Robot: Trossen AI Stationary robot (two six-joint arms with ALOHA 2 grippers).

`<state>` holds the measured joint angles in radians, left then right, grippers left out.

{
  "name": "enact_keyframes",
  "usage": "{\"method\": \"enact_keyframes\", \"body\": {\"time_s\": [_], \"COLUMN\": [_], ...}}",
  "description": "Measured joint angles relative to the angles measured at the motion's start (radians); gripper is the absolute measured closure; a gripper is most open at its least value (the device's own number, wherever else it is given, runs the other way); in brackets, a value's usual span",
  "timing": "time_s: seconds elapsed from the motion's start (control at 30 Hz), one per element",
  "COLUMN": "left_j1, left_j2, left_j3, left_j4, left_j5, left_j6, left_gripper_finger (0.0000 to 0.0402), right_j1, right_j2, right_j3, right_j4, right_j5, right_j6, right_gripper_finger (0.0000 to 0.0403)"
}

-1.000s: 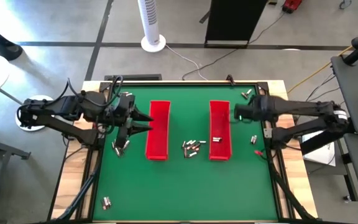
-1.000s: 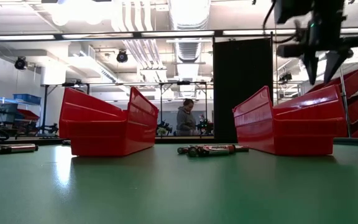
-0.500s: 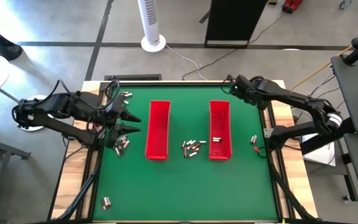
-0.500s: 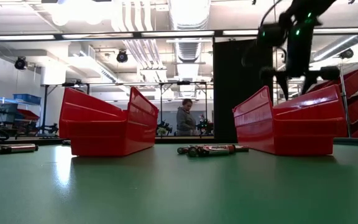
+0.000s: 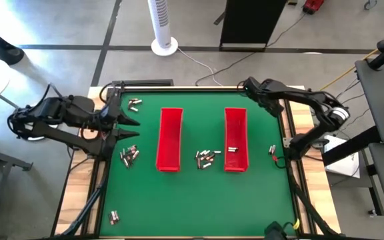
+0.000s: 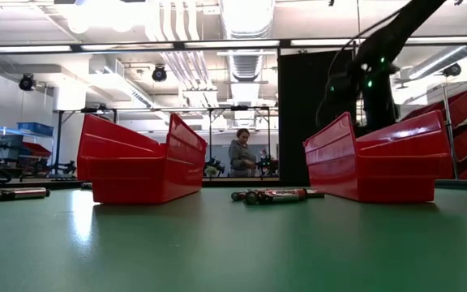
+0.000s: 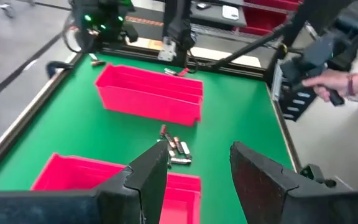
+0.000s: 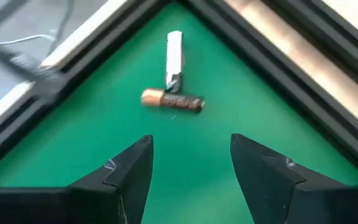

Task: Sort batteries
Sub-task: Put the silver battery into the right red bin

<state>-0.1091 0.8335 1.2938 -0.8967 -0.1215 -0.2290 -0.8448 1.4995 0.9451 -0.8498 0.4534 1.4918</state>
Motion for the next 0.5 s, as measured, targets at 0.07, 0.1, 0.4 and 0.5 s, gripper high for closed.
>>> {"method": "enact_keyframes", "body": {"time_s": [0.07, 0.1, 0.4, 0.5], "left_j1": [0.034, 0.052, 0.255, 0.34], "left_j2": [-0.011, -0.017, -0.018, -0.018], "left_j3": [0.0, 0.0, 0.0, 0.0], "left_j4": [-0.012, -0.019, -0.046, -0.048], "left_j5": [-0.001, -0.002, 0.043, 0.103], "left_j6": [0.005, 0.008, 0.033, 0.058], "left_gripper_finger": [0.0246, 0.0246, 0.0246, 0.0246], "right_j1": [-0.016, -0.019, -0.082, -0.11], "right_j2": [0.032, 0.045, 0.113, 0.125], "right_j3": [0.0, 0.001, 0.004, 0.001], "right_j4": [0.005, 0.02, 0.138, 0.15], "right_j5": [0.006, 0.016, 0.082, 0.081], "right_j6": [0.004, 0.006, -0.01, -0.003], "right_gripper_finger": [0.0189, 0.0188, 0.0195, 0.0197]}}
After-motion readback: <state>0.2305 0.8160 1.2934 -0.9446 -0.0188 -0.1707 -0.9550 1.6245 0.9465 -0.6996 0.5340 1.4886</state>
